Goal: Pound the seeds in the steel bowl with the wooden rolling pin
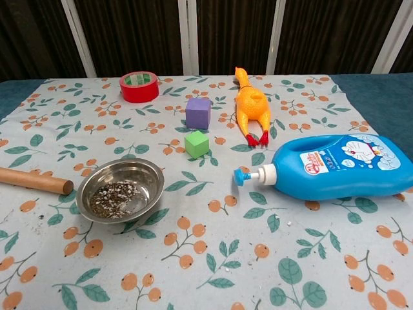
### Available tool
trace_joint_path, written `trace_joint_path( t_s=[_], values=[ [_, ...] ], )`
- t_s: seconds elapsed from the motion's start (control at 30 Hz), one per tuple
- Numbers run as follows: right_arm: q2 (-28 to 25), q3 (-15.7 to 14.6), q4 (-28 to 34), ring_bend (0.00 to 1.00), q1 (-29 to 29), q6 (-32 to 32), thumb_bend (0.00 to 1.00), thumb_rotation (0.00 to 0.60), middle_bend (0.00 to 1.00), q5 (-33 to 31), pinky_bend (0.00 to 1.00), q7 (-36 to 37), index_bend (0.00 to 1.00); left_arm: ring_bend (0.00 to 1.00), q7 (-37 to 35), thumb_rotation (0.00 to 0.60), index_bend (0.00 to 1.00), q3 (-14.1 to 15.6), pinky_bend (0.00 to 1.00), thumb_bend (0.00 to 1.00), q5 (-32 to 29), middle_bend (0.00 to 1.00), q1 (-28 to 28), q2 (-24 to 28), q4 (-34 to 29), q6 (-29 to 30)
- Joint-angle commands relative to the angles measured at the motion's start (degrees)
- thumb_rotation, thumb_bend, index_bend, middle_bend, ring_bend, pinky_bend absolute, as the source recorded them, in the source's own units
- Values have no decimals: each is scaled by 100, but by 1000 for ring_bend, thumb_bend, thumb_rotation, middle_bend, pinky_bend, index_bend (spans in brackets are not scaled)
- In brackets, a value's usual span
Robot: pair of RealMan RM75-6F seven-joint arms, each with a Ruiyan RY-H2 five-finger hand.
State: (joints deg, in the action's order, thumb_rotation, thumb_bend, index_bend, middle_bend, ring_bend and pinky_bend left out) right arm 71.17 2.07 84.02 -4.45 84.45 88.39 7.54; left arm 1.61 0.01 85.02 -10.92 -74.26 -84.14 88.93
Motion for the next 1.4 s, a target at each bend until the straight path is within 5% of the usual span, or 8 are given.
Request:
trace_joint_path(
  t_s=[0.03, 0.47, 0.93, 1.4],
  values=[
    [-4, -1, 7, 0, -6, 2, 522, 600, 0, 14, 0, -3, 0, 0, 22, 600, 27, -19, 0, 197, -20, 6, 8, -3, -1, -53],
    [2, -18, 32, 0, -33, -32, 521, 600, 0, 34, 0, -58, 0, 0, 187, 600, 99, -171, 0, 197, -388, 81, -111, 24, -239, -688],
    [-13, -54, 76, 0, -32, -42, 522, 600, 0, 54, 0, -95, 0, 0, 1568, 600, 382, -677, 0, 248, -1443, 246, -824, -467, -98, -1876],
    [-26, -43, 90, 0, -11, -52, 522, 600, 0, -16, 0, -84, 0, 0, 2123, 600, 440, -695, 0, 256, -1811, 272, -1248, -1055, 159, -2427]
  ],
)
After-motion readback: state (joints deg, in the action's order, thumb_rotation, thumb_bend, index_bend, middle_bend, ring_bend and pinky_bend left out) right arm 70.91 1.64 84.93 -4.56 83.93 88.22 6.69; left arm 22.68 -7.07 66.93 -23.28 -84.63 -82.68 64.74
